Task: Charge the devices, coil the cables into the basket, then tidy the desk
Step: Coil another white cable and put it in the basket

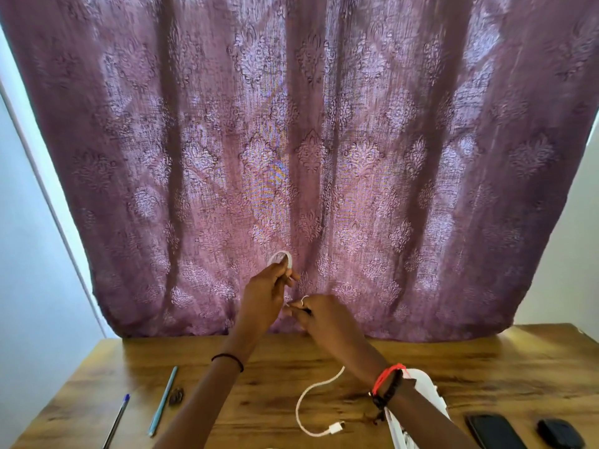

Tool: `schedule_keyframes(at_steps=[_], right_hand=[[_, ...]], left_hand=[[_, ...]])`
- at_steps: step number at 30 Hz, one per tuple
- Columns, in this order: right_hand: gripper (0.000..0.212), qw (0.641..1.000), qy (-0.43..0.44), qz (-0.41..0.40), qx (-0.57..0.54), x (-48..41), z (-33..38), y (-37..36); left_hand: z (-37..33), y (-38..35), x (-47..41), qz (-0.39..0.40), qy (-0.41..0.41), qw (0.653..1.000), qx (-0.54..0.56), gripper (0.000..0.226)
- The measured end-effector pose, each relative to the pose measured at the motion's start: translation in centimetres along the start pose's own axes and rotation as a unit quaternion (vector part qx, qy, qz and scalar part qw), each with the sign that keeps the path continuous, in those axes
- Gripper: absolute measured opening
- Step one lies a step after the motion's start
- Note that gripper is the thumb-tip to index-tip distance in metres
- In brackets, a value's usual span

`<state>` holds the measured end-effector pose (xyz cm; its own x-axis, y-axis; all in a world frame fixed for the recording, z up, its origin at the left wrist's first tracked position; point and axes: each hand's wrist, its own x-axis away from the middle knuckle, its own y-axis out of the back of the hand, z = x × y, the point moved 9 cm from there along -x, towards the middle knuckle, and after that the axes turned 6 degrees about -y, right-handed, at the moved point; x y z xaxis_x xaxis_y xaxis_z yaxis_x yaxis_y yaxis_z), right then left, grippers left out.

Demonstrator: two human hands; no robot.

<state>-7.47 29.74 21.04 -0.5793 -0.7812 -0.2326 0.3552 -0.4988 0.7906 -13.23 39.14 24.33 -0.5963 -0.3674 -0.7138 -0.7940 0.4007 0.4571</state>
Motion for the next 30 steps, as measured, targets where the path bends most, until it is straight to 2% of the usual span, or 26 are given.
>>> schedule_keyframes(at_steps=[4, 9, 12, 17, 22, 30], right_hand=[[0.020, 1.000, 0.026, -0.014, -0.001, -0.5, -0.2, 2.0], [0.022, 0.997, 0.067, -0.045, 0.004, -1.2, 0.2, 5.0], [0.018, 0.994, 0.078, -0.070, -0.021, -1.5, -0.3, 7.1], [0.014, 0.986, 0.097, -0.121, -0.054, -1.5, -1.6, 8.9], [0.018, 0.982, 0.099, -0.113, -0.111, -1.1, -2.4, 8.9], [0.022, 0.956, 0.039, -0.104, -0.271, -0.7, -4.7, 8.6]], left_hand=[[0.1, -1.2, 0.9, 0.095, -0.032, 0.990, -0.096, 0.039], [0.4, -2.1, 1.8, 0.127, -0.036, 0.984, -0.123, 0.039], [0.8, -2.8, 2.6, 0.166, -0.019, 0.983, -0.074, 0.030], [-0.8, -2.7, 4.1, 0.160, 0.017, 0.984, 0.076, 0.021], [-2.7, -3.7, 4.8, 0.183, 0.039, 0.965, 0.186, 0.019], [-3.6, -4.1, 5.3, 0.196, 0.084, 0.947, 0.239, 0.016]])
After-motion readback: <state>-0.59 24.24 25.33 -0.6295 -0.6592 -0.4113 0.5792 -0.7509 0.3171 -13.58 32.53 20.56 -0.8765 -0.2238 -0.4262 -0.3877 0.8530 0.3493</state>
